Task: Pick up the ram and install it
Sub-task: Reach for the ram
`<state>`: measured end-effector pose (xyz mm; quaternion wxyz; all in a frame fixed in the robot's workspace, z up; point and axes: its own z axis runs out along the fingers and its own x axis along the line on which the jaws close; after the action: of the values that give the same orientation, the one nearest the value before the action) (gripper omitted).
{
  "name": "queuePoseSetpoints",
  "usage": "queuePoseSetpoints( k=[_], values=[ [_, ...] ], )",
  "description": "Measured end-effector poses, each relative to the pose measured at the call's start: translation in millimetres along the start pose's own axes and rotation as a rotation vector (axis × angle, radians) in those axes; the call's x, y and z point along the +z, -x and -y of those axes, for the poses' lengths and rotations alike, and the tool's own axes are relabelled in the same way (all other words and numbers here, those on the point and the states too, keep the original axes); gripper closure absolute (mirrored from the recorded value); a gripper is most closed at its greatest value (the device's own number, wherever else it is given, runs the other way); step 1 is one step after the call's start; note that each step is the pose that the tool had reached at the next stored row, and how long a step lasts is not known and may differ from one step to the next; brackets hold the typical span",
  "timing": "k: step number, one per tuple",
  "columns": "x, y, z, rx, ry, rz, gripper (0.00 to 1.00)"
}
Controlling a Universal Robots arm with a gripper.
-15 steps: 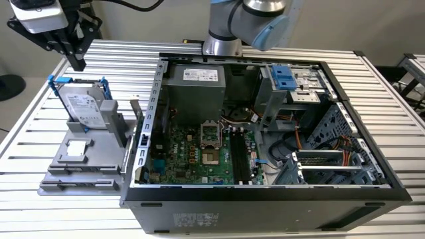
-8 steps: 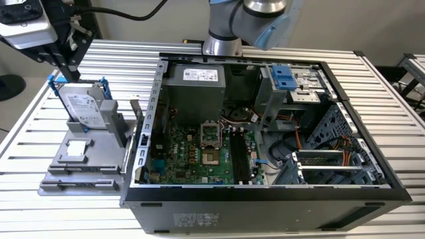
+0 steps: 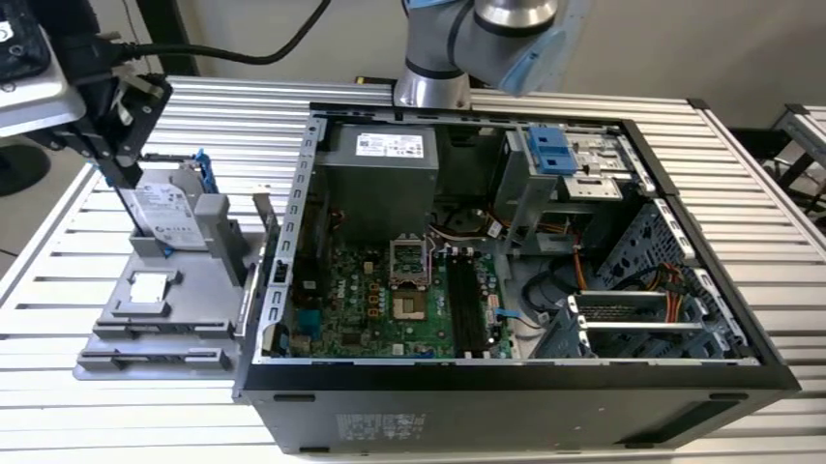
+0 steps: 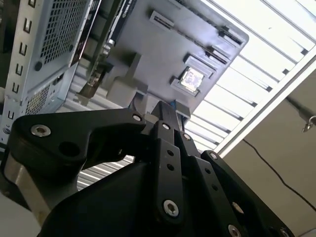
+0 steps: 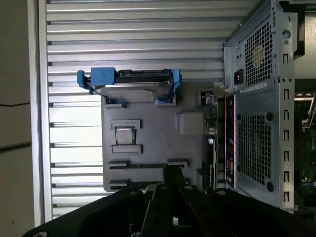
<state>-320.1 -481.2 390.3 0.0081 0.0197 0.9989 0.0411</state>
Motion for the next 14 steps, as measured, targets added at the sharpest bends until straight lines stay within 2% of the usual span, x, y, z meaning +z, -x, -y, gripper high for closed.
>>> queuePoseSetpoints(
  k=[9,12,14],
  values=[
    [-1.2,0.8,36.7,0.000,-0.0003,-0.0051,1.00],
    [-1.1,1.0,47.6,0.001,-0.0004,-0.0089,1.00],
    [-1.1,0.5,51.7,-0.001,-0.0005,-0.0099,1.00]
  ],
)
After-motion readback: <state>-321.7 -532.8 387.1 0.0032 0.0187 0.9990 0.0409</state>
